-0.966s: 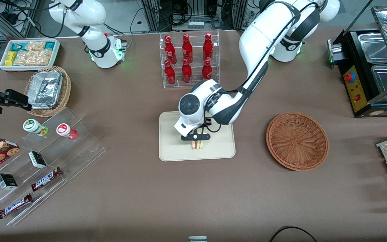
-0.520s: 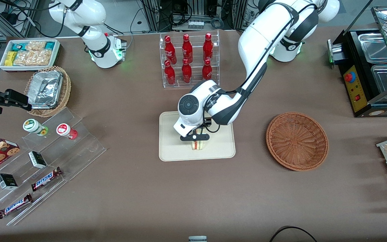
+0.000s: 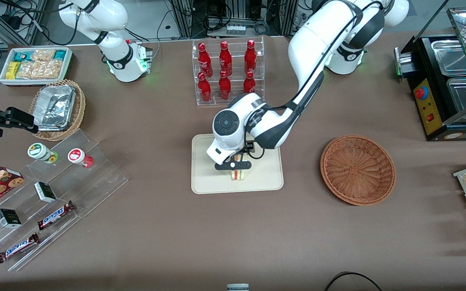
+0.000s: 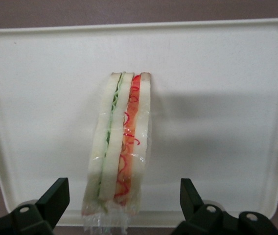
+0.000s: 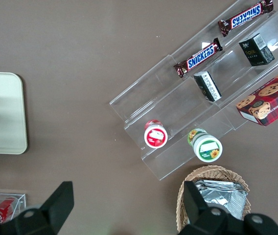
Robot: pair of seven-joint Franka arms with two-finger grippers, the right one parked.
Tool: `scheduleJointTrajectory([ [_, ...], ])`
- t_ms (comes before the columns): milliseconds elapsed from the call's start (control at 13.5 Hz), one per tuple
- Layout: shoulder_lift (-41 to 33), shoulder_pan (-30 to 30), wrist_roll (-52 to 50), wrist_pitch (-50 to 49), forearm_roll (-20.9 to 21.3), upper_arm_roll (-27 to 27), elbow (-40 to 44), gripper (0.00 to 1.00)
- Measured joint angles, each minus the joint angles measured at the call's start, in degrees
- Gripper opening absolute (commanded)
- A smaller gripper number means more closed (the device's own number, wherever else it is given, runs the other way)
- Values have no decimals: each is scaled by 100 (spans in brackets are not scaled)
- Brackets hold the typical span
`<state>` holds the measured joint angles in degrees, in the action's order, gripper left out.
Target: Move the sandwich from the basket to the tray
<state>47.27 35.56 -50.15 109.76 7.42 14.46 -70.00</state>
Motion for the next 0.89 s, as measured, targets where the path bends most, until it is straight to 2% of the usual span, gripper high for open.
scheduleJointTrajectory([
  [446, -631, -187, 230, -758, -4, -57, 387, 100],
  [892, -1389, -1191, 922, -1151, -240, -83, 116, 100],
])
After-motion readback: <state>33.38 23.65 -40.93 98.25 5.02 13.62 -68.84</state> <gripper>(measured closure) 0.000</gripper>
